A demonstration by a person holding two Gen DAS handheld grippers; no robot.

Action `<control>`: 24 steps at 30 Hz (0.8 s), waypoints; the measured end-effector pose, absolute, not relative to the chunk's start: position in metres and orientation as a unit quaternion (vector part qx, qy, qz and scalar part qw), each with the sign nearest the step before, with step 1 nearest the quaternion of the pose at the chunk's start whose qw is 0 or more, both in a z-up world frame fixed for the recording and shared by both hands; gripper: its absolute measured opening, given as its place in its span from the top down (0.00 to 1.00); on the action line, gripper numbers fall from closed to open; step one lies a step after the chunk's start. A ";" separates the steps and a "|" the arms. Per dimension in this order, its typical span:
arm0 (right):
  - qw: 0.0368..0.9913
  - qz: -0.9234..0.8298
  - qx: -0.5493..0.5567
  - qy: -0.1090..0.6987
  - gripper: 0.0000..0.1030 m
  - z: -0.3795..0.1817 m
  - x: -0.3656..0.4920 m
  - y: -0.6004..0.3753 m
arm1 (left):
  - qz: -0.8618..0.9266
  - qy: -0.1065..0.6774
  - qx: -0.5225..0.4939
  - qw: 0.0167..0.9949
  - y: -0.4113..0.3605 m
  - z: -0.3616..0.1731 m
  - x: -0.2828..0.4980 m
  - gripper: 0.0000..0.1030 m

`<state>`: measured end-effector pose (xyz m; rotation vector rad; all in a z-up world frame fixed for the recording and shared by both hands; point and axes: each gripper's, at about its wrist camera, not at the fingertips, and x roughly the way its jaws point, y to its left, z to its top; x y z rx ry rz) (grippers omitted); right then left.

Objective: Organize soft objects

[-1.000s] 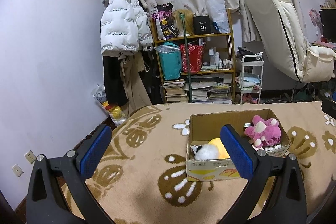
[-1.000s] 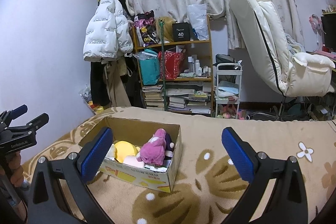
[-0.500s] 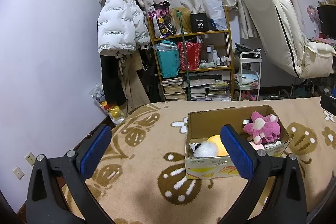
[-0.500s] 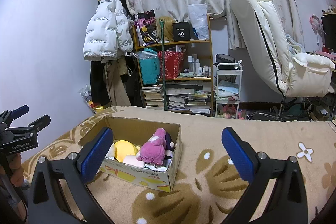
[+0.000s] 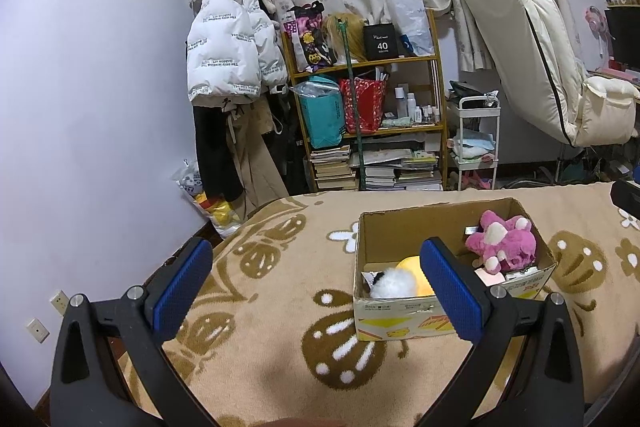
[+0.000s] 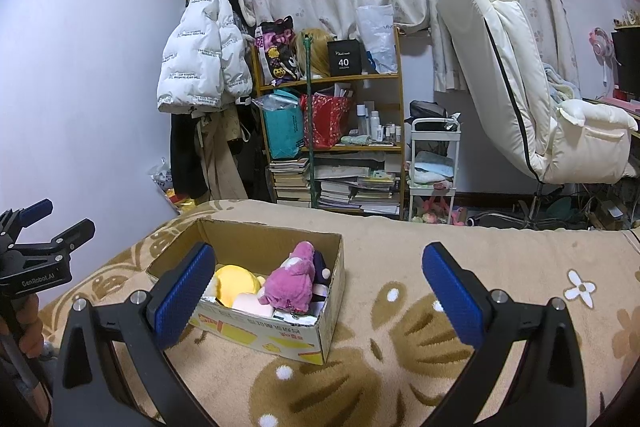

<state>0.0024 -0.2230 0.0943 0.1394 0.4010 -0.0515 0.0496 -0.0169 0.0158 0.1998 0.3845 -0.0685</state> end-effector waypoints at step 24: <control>0.977 -0.024 0.069 0.200 0.00 0.096 0.004 -0.226 | -0.042 0.196 0.104 0.974 -0.020 0.017 0.049 0.01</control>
